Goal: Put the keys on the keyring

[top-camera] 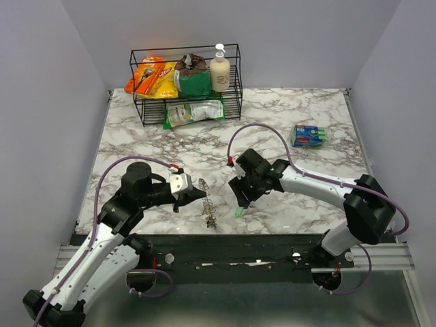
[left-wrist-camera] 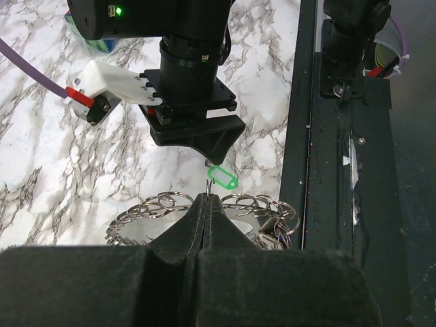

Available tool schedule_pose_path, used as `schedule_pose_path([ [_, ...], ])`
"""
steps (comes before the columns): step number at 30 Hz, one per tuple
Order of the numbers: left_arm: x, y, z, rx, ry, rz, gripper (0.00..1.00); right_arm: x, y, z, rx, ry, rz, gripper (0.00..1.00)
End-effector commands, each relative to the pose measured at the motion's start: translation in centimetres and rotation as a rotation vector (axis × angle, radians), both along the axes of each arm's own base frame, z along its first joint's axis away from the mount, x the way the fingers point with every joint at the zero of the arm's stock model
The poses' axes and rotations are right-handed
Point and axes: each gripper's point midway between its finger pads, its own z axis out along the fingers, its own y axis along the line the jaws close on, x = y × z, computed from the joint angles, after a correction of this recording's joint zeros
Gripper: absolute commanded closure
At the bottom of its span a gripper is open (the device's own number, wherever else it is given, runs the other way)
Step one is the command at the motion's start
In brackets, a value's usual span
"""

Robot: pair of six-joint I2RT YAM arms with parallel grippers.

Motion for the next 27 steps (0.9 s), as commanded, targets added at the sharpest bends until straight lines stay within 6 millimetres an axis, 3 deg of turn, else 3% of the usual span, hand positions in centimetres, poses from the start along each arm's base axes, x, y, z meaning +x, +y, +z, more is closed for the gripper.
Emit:
schedule_pose_path([
  [1,0.1,-0.1,0.6,-0.016,-0.027,0.002,1.00,0.3,0.2,0.0,-0.040,-0.018,0.037,0.38],
  [12,0.3,-0.2,0.8,-0.016,-0.034,0.004,1.00,-0.5,0.9,-1.4,-0.038,0.018,0.100,0.46],
  [27,0.5,-0.3,1.1,-0.016,-0.034,0.004,1.00,0.1,1.5,-2.9,-0.059,0.025,0.128,0.58],
])
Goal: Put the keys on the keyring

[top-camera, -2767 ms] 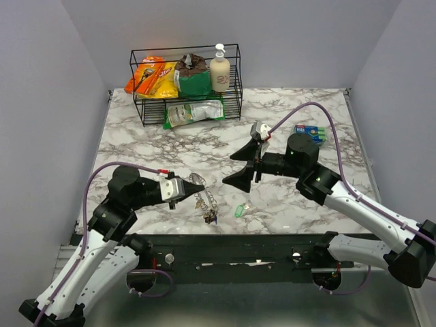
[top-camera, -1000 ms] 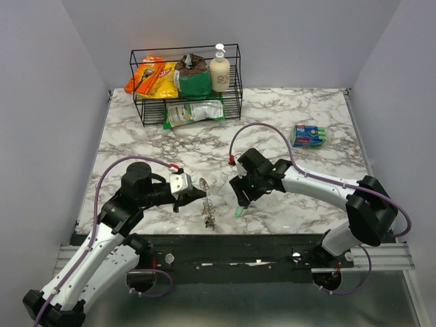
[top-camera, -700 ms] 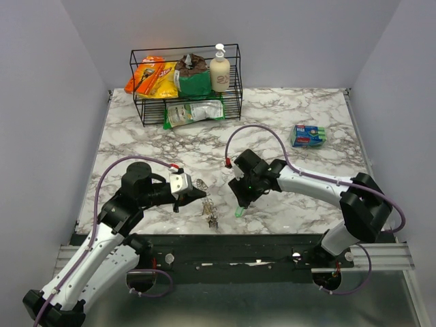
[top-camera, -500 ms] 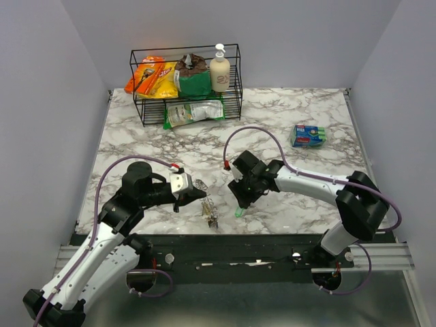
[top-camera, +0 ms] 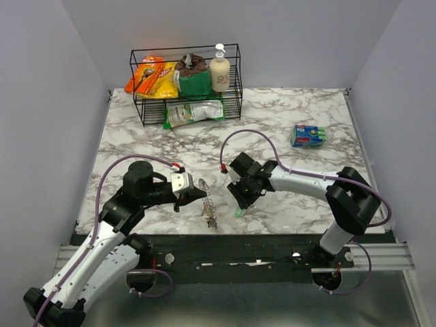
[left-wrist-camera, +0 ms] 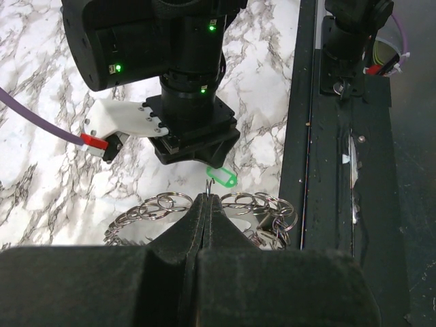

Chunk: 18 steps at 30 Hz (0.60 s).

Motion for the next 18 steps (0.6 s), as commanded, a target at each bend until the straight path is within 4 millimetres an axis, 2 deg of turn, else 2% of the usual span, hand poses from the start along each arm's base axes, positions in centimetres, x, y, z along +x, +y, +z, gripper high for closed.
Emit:
schedule_pose_path([
  [1,0.32,-0.17,1.58,-0.027,-0.053,0.004,1.00,0.62,1.09,0.07,0.015,-0.013,0.028,0.59],
  [6,0.44,-0.24,1.34,-0.022,-0.046,0.003,1.00,0.66,1.35,0.22,0.025,-0.012,0.035,0.64],
  [13,0.42,-0.27,1.29,-0.022,-0.055,-0.003,1.00,0.62,1.60,0.12,0.030,-0.003,0.044,0.87],
  [18,0.43,-0.23,1.28,-0.022,-0.056,0.000,1.00,0.67,1.35,-0.08,0.012,-0.004,0.051,0.95],
])
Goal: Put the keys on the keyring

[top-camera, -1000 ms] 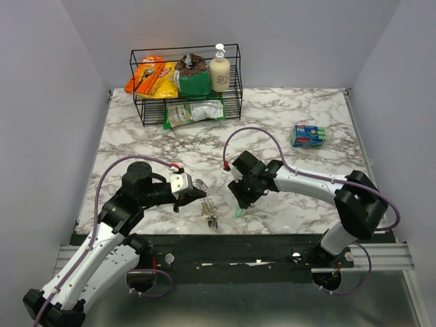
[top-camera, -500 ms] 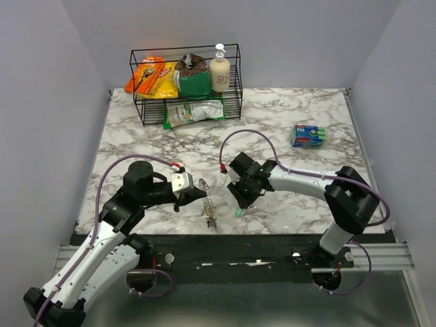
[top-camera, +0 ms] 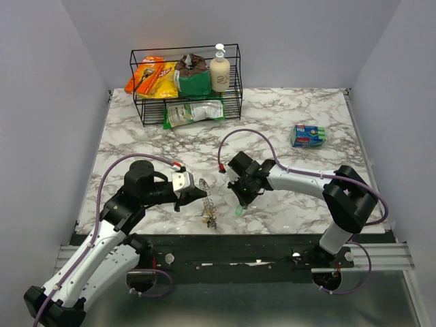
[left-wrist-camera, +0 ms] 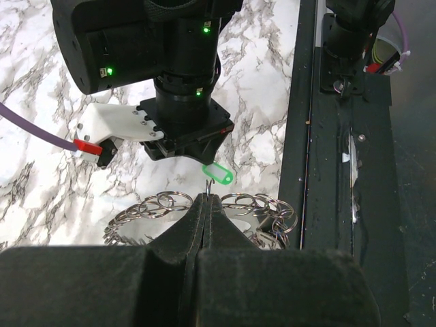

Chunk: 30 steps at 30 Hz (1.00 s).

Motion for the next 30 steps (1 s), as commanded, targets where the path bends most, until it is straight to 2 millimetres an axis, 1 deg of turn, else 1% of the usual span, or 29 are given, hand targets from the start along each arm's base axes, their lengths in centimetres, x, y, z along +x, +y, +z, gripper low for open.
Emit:
schedule_pose_path([
  [1,0.3,-0.1,1.5,-0.027,-0.063,0.001,1.00,0.2,0.6,0.1,0.002,-0.001,0.024,0.96],
  [3,0.3,-0.2,1.5,-0.029,-0.064,-0.001,1.00,0.3,0.6,0.2,0.003,-0.005,0.026,0.99],
  [9,0.3,-0.1,1.5,-0.027,-0.061,0.002,1.00,0.3,0.5,0.5,0.002,-0.007,0.019,0.99],
  [17,0.3,-0.2,1.4,-0.026,-0.059,0.001,1.00,0.6,0.2,1.6,0.006,-0.039,0.004,0.87],
  [19,0.3,-0.2,1.3,-0.027,-0.059,0.003,1.00,0.6,0.1,1.5,-0.002,-0.039,0.004,0.80],
  [30,0.2,-0.1,1.5,-0.031,-0.062,0.002,1.00,0.3,-0.2,0.8,-0.019,-0.018,0.004,0.78],
])
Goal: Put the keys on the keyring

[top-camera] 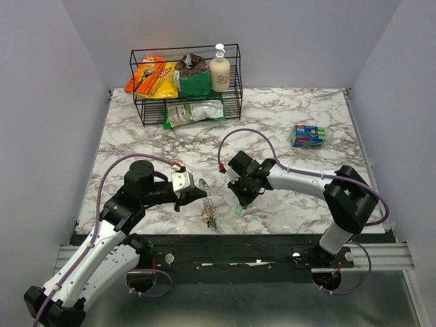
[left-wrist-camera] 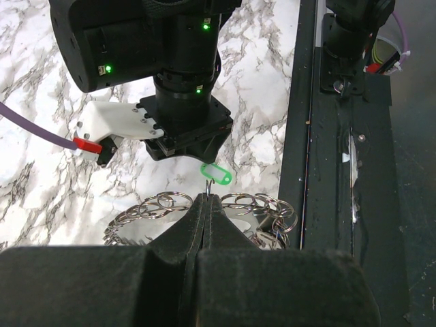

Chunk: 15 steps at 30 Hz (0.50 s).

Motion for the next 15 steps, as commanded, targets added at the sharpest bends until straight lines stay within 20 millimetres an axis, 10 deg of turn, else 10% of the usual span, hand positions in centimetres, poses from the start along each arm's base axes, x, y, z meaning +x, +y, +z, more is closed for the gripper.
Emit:
schedule_pose_path([
  [1,0.29,-0.12,1.47,-0.030,-0.063,0.004,1.00,0.24,0.15,0.51,-0.001,-0.020,0.003,0.78],
  [15,0.15,0.07,1.65,-0.030,-0.065,0.012,1.00,-0.25,0.69,-0.30,0.015,0.017,0.017,0.86],
])
